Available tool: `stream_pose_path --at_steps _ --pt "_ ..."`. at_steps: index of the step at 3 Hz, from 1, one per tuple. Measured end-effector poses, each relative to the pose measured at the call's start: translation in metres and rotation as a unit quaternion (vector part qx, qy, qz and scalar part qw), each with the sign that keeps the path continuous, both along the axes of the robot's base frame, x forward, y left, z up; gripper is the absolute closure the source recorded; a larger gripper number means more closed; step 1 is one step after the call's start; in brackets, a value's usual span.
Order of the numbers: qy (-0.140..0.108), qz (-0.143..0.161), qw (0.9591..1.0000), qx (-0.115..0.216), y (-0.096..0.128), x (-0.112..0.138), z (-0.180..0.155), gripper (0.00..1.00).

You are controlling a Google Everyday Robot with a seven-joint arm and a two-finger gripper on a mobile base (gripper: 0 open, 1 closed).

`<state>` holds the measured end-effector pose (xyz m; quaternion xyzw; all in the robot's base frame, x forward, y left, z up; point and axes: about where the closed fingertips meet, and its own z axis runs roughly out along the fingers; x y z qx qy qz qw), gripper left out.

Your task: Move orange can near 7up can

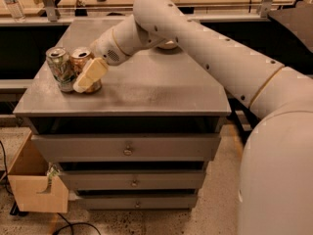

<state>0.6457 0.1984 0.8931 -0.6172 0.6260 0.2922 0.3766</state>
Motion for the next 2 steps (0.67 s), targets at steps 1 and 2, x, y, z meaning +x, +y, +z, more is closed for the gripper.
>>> stream_pose_path --at_steps 1,2 --pt "-0.014 0.008 0.9998 -0.007 -0.001 -0.002 0.011 0.0" --pt "-0.041 0.016 0.9984 -0.036 -0.022 -0.002 0.04 0.0"
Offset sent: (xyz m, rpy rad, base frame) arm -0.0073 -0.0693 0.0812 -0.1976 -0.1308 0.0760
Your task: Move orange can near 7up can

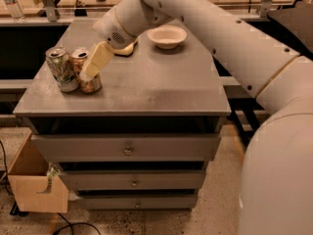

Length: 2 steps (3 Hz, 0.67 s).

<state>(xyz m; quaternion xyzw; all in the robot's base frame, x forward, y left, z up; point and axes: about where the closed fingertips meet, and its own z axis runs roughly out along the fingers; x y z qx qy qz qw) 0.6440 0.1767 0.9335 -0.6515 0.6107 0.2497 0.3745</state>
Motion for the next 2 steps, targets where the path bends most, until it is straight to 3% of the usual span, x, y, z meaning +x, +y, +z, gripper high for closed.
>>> stream_pose_path --at_steps 1,2 --pt "-0.002 0.005 0.9998 -0.018 -0.043 -0.005 0.017 0.0" --pt "0.002 -0.015 0.9999 -0.008 -0.101 -0.011 0.021 0.0"
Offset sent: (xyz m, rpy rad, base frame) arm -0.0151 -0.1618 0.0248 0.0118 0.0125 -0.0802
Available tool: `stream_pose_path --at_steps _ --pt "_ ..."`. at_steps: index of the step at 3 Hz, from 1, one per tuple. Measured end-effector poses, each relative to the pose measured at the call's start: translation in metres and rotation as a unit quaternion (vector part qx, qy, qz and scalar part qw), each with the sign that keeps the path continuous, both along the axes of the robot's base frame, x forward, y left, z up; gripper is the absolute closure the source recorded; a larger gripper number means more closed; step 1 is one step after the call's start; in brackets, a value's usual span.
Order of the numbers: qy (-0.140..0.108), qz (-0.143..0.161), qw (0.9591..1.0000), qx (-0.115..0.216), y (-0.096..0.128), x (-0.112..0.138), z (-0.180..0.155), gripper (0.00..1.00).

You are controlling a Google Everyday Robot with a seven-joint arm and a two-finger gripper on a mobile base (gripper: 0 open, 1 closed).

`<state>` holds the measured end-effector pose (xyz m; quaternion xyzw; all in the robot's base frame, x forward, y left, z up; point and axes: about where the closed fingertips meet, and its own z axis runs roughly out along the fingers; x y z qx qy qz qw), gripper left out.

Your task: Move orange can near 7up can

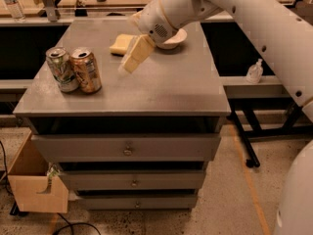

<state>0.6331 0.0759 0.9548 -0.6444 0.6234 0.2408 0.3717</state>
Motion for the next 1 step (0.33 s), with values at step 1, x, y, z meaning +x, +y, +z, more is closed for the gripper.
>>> stream_pose_path --at_steps 1 --pt "0.0 0.0 1.0 0.0 0.0001 0.0 0.0 0.0"
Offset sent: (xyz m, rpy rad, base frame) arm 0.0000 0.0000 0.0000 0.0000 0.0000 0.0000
